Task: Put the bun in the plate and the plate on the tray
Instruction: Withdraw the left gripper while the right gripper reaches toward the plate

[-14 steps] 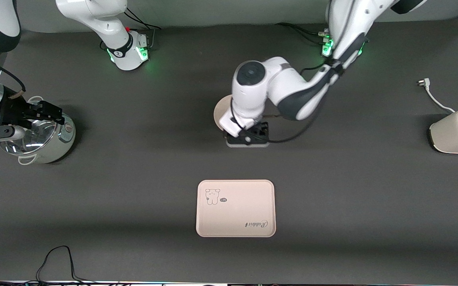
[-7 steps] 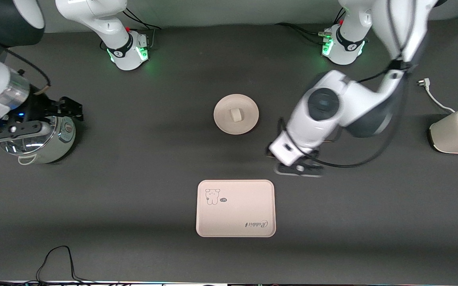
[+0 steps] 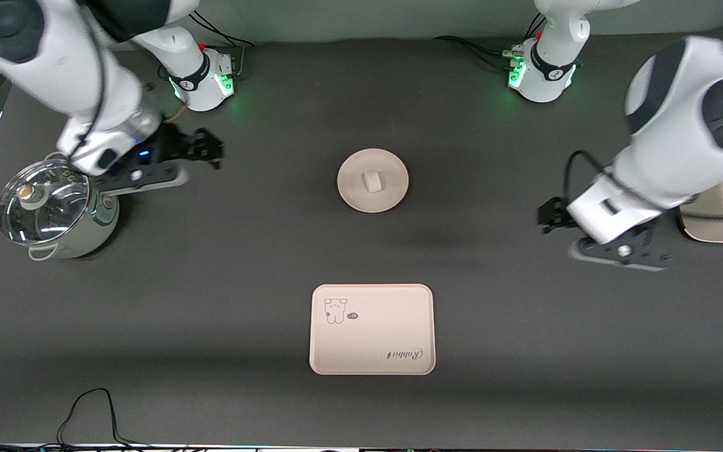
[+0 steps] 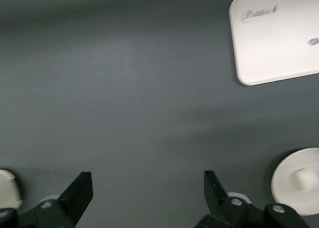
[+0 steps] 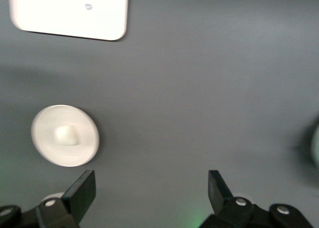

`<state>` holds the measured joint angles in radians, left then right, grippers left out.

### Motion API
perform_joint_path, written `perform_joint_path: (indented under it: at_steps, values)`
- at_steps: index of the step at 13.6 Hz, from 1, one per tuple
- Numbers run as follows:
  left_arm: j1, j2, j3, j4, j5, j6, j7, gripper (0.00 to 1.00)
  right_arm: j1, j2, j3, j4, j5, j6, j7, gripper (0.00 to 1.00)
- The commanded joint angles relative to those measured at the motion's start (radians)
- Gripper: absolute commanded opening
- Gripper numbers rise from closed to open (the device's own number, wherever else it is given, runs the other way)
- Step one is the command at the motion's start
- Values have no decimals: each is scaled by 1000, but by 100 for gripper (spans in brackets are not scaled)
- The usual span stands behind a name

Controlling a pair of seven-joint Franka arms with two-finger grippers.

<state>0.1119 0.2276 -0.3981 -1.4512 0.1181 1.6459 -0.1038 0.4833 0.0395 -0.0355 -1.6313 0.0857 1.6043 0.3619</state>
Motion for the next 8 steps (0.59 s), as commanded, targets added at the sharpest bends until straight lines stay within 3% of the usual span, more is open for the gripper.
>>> perform_joint_path:
  at_steps: [1,3,5,8]
  values:
    - [-18,-120,94,-84,-24,-21,125,100,108,-3,-11,-35,28,64,135,100]
    - [-44,-221,180,-196,-113,6,133,100,188,-1,-3,-56,29,100,213,100]
    - [-96,-316,252,-305,-130,55,133,100,239,8,28,-67,42,117,270,100]
    - [-95,-378,271,-368,-129,48,160,100,241,-4,60,-101,128,144,292,100]
